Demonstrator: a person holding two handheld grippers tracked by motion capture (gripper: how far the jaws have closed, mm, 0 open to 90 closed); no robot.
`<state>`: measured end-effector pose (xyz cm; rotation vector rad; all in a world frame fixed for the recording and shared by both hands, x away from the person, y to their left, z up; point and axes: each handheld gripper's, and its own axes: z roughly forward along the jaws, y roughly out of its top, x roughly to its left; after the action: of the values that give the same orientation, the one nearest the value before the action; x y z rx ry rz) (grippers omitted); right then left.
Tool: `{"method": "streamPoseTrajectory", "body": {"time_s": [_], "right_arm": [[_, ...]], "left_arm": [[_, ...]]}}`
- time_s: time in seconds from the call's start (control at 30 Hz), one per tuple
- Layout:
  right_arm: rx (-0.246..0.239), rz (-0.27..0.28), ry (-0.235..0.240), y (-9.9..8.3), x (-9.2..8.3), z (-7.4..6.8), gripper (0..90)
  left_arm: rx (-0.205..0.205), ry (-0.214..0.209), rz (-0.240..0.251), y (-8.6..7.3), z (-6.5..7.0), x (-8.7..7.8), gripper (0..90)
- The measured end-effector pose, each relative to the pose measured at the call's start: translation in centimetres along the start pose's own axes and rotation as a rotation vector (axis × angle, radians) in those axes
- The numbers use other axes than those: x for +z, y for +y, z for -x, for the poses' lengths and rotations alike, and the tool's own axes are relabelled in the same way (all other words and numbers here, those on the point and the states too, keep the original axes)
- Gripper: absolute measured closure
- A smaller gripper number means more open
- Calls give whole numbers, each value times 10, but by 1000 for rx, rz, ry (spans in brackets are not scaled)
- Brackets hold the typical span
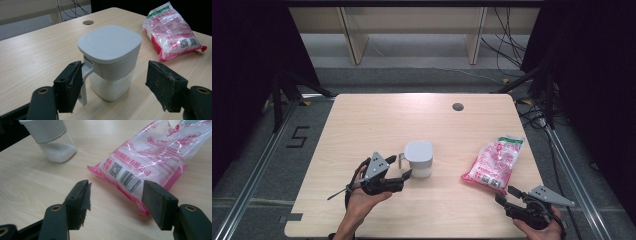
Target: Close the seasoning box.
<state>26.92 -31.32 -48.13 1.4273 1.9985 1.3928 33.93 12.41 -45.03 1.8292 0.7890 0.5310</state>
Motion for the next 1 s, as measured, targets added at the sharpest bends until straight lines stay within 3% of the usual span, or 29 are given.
{"method": "streamPoseTrajectory", "body": {"time_s": [0.03,0.07,0.13,0.17,0.27,0.33,0.37,0.63,0.67,0.77,0.83,0.9,0.93,0.97,1.0], "right_arm": [[-39,-9,-8,1,0,2,394],[-39,-9,-8,1,0,2,394],[-36,1,15,0,2,1,391],[-43,0,2,0,2,1,390],[-55,-18,2,0,2,1,389],[-31,-15,19,0,3,-3,387],[-72,-2,12,0,3,-1,386],[-70,-27,34,0,4,-2,384],[-28,-25,24,-1,3,-6,384],[-56,-13,41,-1,5,-4,385],[-44,-15,42,-1,5,-6,384],[-77,-23,38,0,6,-4,382],[-39,-49,38,-1,4,-7,381],[-84,-39,44,0,5,-5,379],[-97,-41,44,-1,6,-4,378]], "left_arm": [[3,-2,-5,-1,0,-1,279],[-23,-13,-2,-3,2,-1,279],[-7,-16,-10,-8,4,-4,274],[-7,-16,-10,-8,4,-4,272],[-24,-9,-11,-13,5,-7,271],[-31,-18,-3,-17,7,-8,269],[-28,-20,-6,-19,7,-9,268],[0,-16,-48,-34,11,-9,264],[-13,-25,-48,-37,12,-9,264],[-3,-25,-62,-42,15,-8,263],[-2,-34,-60,-45,17,-7,262],[13,-29,-71,-45,18,-8,261],[14,-35,-75,-47,20,-7,261],[11,-38,-77,-49,22,-7,260],[11,-38,-77,-49,22,-7,260]]}}
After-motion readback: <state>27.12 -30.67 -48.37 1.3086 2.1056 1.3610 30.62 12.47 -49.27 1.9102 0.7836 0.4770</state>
